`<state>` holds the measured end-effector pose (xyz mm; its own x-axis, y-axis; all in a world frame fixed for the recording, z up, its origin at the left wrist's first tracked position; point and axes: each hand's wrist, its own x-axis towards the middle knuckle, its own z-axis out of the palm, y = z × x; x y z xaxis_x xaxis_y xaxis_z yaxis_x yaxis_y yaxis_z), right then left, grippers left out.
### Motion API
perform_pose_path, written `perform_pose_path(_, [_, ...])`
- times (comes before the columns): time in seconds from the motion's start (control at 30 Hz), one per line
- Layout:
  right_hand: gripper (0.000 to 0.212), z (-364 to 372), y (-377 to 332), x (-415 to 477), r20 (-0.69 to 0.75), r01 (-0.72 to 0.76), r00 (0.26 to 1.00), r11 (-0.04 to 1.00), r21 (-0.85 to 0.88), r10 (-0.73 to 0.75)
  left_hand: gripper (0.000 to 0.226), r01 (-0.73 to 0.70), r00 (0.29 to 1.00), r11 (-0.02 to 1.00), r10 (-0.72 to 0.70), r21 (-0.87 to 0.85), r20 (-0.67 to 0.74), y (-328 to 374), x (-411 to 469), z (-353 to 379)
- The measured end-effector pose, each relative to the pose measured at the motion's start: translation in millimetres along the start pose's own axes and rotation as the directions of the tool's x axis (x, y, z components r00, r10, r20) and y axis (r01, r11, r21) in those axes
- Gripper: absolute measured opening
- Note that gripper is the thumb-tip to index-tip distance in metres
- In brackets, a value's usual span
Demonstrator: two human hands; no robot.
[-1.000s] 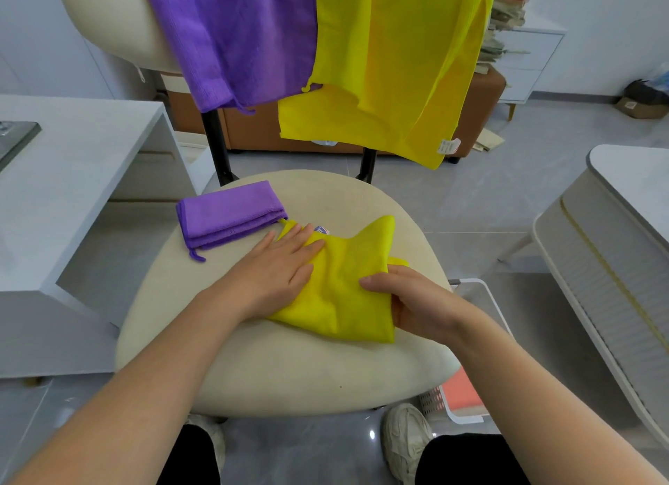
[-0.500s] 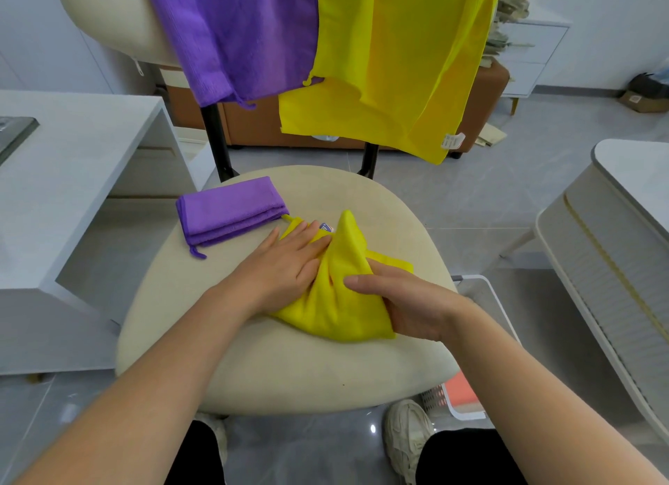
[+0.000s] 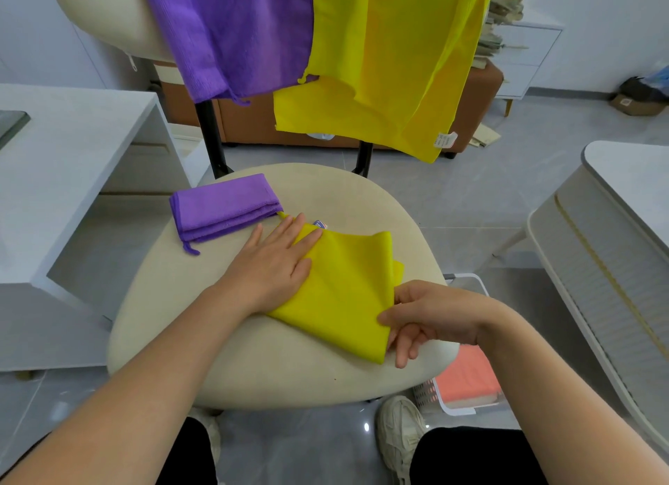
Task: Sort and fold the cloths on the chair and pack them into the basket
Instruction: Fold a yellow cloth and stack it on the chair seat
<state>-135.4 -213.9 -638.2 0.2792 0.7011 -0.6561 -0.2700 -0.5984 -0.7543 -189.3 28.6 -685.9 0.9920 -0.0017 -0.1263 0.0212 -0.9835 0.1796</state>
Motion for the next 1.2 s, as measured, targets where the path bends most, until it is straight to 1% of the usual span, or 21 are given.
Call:
perform_pose_path(0.07, [0.007,-5,2,-4,0.008,-0.007,1.0,1.0,-0.02,0.007,0.068,0.034,0.999,0.999,-0.034,-0.001,0.0,2,-1,-1])
perform_pose_path(0.2, [0.024,-11,-3,-15,-0.023,-0.025,0.999,0.995,-0.097,0.023,0.068,0.062,0.998,0.998,-0.062,0.012,0.017,3,-2,-1])
perform_pose_path(0.23, [0.028,-11,-6,-17,-0.063,-0.021,0.998,0.993,-0.115,0.014,0.069,0.062,0.998,0.998,-0.062,0.018,0.0,4,-3,-1])
perform_pose_path(0.3, [0.031,-9,-12,-17,-0.228,0.034,0.972,0.995,-0.09,-0.054,0.076,0.048,0.992,0.999,-0.047,0.011,-0.12,7,-5,-5])
perform_pose_path(0.33, [0.031,-8,-13,-15,-0.347,0.101,0.931,0.993,-0.059,-0.115,0.078,0.034,0.979,0.999,-0.035,-0.01,-0.202,10,-6,-9])
perform_pose_path(0.37, [0.029,-6,-15,-10,-0.471,0.19,0.862,0.981,-0.044,-0.189,0.078,0.014,0.963,0.999,-0.023,-0.033,-0.27,12,-7,-13])
perform_pose_path(0.4, [0.027,-3,-16,-4,-0.587,0.276,0.763,0.958,-0.081,-0.269,0.076,-0.014,0.951,0.999,0.0,-0.045,-0.309,13,-8,-16])
perform_pose_path(0.43, [0.023,0,-17,1,-0.677,0.315,0.647,0.931,-0.183,-0.352,0.076,-0.046,0.948,0.998,0.031,-0.041,-0.316,14,-8,-19])
perform_pose_path(0.47, [0.018,5,-18,7,-0.72,0.285,0.541,0.9,-0.329,-0.434,0.077,-0.072,0.956,0.997,0.063,-0.021,-0.287,15,-8,-19])
perform_pose_path(0.5, [0.018,12,-17,13,-0.709,0.185,0.493,0.857,-0.48,-0.504,0.08,-0.09,0.968,0.996,0.088,0.004,-0.233,17,-7,-17])
perform_pose_path(0.53, [0.032,20,-15,19,-0.662,0.05,0.504,0.784,-0.618,-0.554,0.084,-0.1,0.981,0.995,0.102,0.021,-0.167,18,-7,-13])
perform_pose_path(0.6, [0.057,39,-12,32,-0.569,-0.167,0.602,0.608,-0.776,-0.56,0.089,-0.092,0.994,0.995,0.093,0.027,-0.052,18,-5,-3])
perform_pose_path(0.67, [0.078,53,-8,44,-0.547,-0.318,0.656,0.467,-0.825,-0.521,0.09,-0.08,0.997,0.996,0.08,0.032,-0.012,17,-3,2])
perform_pose_path(0.7, [0.087,54,-4,49,-0.553,-0.359,0.68,0.439,-0.824,-0.482,0.09,-0.075,0.997,0.996,0.076,0.04,-0.012,16,-2,3])
perform_pose_path(0.77, [0.093,51,2,56,-0.585,-0.402,0.716,0.46,-0.792,-0.381,0.09,-0.072,0.997,0.996,0.073,0.053,-0.016,13,-2,5])
perform_pose_path(0.87, [0.104,47,7,55,-0.622,-0.448,0.707,0.467,-0.762,-0.337,0.085,-0.046,0.999,0.997,0.046,0.055,-0.012,13,-3,7])
perform_pose_path(0.9, [0.101,48,7,55,-0.632,-0.459,0.7,0.469,-0.755,-0.333,0.08,-0.022,1.0,0.998,0.023,0.054,-0.012,13,-3,6])
perform_pose_path(1.0, [0.08,50,6,51,-0.646,-0.464,0.695,0.489,-0.739,-0.316,0.066,0.08,0.997,0.996,-0.08,0.038,-0.002,13,-3,3])
perform_pose_path(1.07, [0.077,49,6,48,-0.653,-0.473,0.695,0.494,-0.73,-0.3,0.061,0.152,0.988,0.986,-0.152,0.061,-0.007,14,-5,2])
perform_pose_path(1.13, [0.076,47,7,47,-0.661,-0.478,0.69,0.501,-0.722,-0.294,0.063,0.22,0.975,0.969,-0.213,0.115,-0.069,16,-7,-2])
perform_pose_path(1.2, [0.074,44,7,46,-0.664,-0.471,0.69,0.518,-0.714,-0.288,0.063,0.243,0.955,0.96,-0.212,0.136,-0.207,19,-13,-9])
